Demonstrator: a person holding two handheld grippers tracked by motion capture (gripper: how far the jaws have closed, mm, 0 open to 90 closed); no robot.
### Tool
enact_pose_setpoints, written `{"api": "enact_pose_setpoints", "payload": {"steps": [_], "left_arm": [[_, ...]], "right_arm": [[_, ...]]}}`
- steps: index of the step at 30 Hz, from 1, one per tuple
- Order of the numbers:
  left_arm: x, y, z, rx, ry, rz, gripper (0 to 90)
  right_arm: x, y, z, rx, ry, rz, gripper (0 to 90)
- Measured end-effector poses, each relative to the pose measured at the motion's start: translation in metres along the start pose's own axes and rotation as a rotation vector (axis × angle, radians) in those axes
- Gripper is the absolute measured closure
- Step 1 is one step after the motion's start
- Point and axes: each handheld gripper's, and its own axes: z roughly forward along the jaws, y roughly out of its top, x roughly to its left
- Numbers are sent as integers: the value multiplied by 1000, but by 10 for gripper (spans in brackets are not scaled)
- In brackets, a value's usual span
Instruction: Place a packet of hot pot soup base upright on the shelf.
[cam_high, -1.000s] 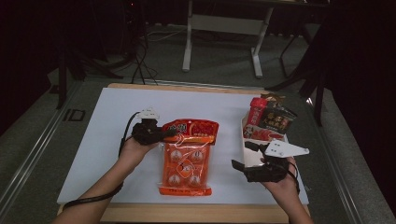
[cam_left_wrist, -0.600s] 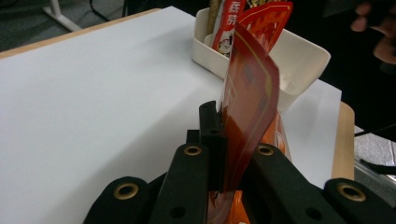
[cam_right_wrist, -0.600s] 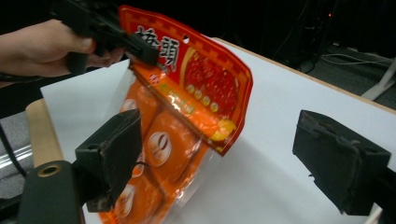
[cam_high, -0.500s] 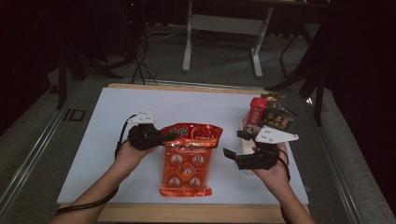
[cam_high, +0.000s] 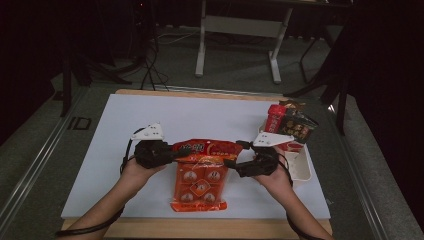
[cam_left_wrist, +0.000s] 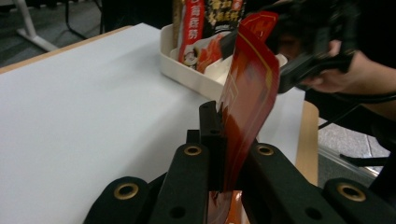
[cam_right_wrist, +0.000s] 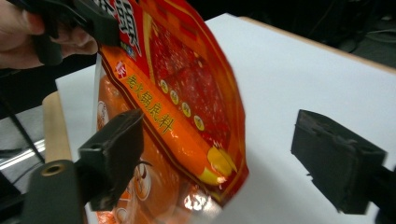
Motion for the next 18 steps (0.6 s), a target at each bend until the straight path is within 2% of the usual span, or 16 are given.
{"api": "enact_pose_setpoints", "payload": {"steps": [4,5,6,8,9,14,16,17,18], "left_arm": [[-5,0,-1,-6,-4,3,895],[-6,0,-2,-6,-8,5,895],[-6,0,-2,-7,-12,8,895],[-7,0,-2,-7,-11,7,895],[-7,1,-2,-7,-10,7,895],[-7,1,-3,-8,-16,4,895],[-7,0,-2,-9,-16,2,895],[-8,0,-2,-8,-14,3,895],[-8,0,-2,-8,-12,3,895]], "right_arm": [[1,-3,8,11,34,1,270],[2,-4,9,11,30,-7,332],[3,-4,9,14,51,-8,412],[4,-5,9,6,67,-16,488],[5,-5,9,11,89,-21,559],[8,-4,8,24,113,-67,673],[7,-5,6,24,133,-67,762],[7,-5,6,29,144,-68,836],[7,-6,6,33,151,-73,852]]}}
